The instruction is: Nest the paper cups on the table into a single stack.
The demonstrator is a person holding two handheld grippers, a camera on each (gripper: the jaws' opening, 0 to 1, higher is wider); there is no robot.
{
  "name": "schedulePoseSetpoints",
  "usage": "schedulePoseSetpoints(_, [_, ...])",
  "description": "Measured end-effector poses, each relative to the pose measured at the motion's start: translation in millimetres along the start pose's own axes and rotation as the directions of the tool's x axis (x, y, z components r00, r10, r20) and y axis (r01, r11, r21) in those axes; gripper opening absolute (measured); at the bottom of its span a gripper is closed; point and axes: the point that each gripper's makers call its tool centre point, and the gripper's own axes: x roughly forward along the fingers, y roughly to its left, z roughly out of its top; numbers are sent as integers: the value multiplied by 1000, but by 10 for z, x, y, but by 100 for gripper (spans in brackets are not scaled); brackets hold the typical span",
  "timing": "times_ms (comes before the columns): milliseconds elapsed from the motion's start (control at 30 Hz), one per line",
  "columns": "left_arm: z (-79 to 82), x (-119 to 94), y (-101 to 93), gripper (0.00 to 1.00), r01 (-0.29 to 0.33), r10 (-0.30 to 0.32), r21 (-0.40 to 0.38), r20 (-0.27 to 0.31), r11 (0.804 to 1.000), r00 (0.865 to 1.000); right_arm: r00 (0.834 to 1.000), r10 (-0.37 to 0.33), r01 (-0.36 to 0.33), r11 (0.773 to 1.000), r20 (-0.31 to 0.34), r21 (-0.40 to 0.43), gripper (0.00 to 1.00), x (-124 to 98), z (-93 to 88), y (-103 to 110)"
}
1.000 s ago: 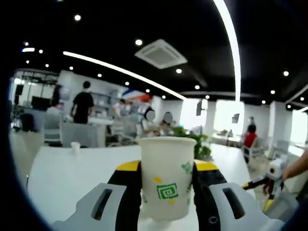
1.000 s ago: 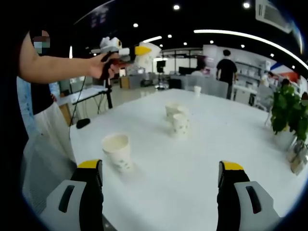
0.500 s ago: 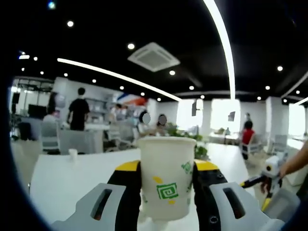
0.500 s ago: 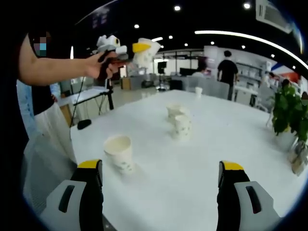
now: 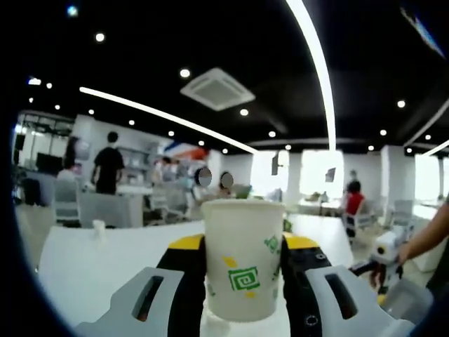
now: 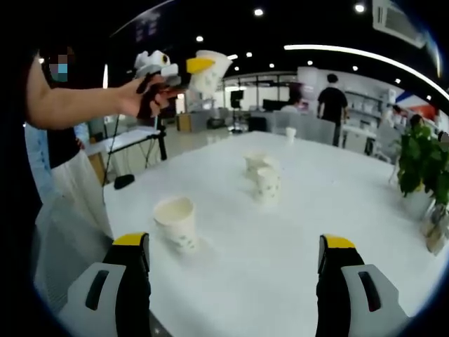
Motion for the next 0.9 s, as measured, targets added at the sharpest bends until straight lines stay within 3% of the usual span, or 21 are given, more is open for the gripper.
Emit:
schedulePoseSetpoints(433, [75, -20, -402, 40, 43, -43, 3, 68, 999, 997, 1000, -6, 6, 1000, 7, 1, 99, -21, 25, -12])
schedulePoseSetpoints(600, [33, -16, -554, 40, 71, -72, 38, 49, 997, 996, 1000, -1, 1, 1000, 12, -3, 99, -16, 63, 1])
schedulePoseSetpoints(900, [49, -46, -722, 40, 102, -104, 32, 66, 994, 992, 1000, 7, -6, 1000, 22, -6, 99, 8, 117, 16])
